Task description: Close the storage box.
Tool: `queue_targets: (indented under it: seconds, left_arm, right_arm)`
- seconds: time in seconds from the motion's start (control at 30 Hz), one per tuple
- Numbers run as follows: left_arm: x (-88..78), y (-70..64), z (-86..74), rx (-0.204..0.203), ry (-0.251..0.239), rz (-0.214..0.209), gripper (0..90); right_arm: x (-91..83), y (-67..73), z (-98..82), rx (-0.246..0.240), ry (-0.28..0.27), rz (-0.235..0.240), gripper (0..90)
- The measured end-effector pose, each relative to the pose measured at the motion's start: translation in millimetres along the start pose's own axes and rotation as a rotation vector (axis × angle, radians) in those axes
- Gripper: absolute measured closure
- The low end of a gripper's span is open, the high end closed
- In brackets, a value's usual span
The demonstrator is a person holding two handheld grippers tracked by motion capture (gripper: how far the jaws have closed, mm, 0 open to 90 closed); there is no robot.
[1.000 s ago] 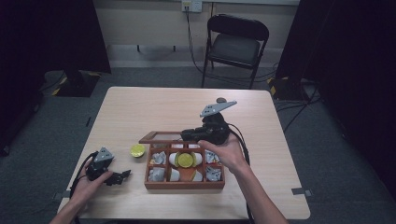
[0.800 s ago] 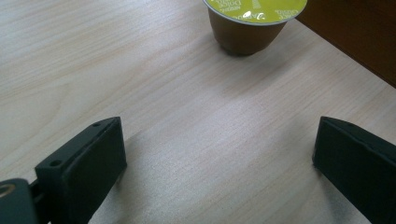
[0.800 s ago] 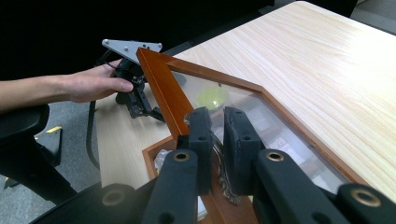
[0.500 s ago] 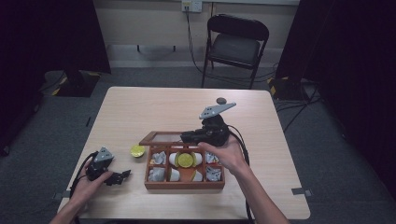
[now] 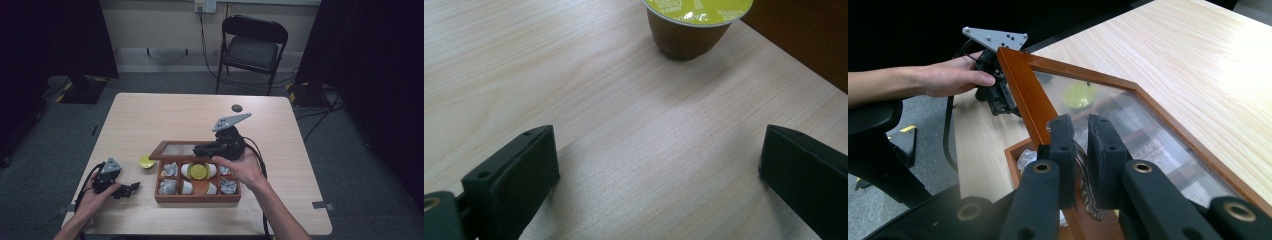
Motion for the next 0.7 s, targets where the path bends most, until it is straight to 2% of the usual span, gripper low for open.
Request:
queue_targets:
  seconds: [0.7]
  left_arm:
    - [0.8,0.7,0.5,0.003,0.002,-0.003,1.4]
  right_arm:
    - [4.8,4.6,-11.3,-0.005,0.024,0.018,81.9]
Point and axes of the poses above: each handheld gripper's, and its own axes: x roughly forward along the jaws, z roughly out of its top, y roughly to its left, the point moved 2 cm from there along x, roughly forward along the jaws, and after that the axes turned 9 degrees about z, right-handed, at the moved point
